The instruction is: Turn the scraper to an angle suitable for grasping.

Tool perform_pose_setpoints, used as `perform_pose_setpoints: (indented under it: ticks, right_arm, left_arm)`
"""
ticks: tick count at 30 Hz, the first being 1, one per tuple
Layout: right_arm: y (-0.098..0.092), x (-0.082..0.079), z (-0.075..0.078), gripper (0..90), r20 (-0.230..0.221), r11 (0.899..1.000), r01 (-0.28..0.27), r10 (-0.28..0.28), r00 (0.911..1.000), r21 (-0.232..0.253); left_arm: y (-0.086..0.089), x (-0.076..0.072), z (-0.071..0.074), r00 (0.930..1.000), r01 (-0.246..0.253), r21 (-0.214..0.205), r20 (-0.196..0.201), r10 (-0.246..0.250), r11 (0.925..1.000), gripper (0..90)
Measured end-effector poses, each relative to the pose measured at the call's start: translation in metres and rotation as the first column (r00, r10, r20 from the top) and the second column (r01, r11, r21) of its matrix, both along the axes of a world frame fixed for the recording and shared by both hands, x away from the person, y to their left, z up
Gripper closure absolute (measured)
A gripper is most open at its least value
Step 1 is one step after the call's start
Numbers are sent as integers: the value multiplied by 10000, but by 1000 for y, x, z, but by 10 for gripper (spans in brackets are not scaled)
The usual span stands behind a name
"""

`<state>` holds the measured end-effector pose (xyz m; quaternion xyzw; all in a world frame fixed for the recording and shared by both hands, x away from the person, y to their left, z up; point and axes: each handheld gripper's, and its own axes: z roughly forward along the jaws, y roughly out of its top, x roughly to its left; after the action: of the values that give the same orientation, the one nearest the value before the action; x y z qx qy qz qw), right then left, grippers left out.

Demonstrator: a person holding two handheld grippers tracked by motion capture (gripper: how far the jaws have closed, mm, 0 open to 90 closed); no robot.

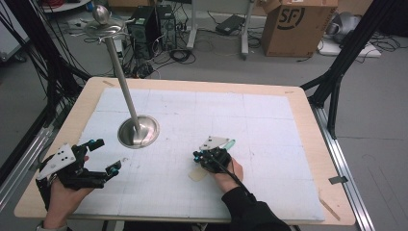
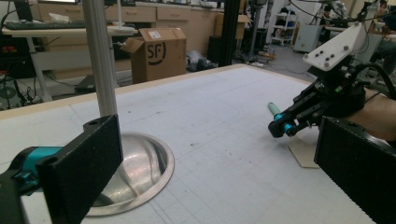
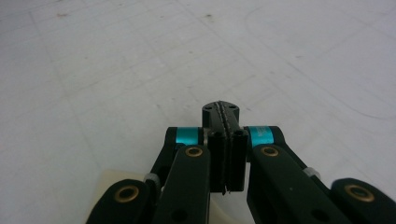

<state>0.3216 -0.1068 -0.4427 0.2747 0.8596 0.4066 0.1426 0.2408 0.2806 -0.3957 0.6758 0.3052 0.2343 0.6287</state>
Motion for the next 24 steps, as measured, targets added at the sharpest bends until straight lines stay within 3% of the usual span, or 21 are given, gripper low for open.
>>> perform_pose_setpoints:
  ticks: [4,10,11,17,24]
  right_arm:
    - [11,-1,-4,900,-434,9989,-398,387,9983,-238]
    - [10,-10,-4,900,-327,9968,-610,593,9977,-526]
    - [10,-11,-4,900,-193,9964,-656,646,9977,-534]
    - [1,-17,-6,900,-467,9968,-777,768,9960,-179]
    - [-9,-25,-3,900,-664,9923,-1194,1170,9909,-335]
  left_arm:
    - [2,0,0,10000,-31,-16,-13,31,10000,17]
    - [1,0,-1,10000,-2,22,-34,2,10000,17]
    - [1,0,-1,10000,5,-6,-55,-5,10000,17]
    - [1,0,-1,10000,20,-16,-69,-20,10000,17]
    - [2,1,-1,10000,17,-6,-76,-17,10000,17]
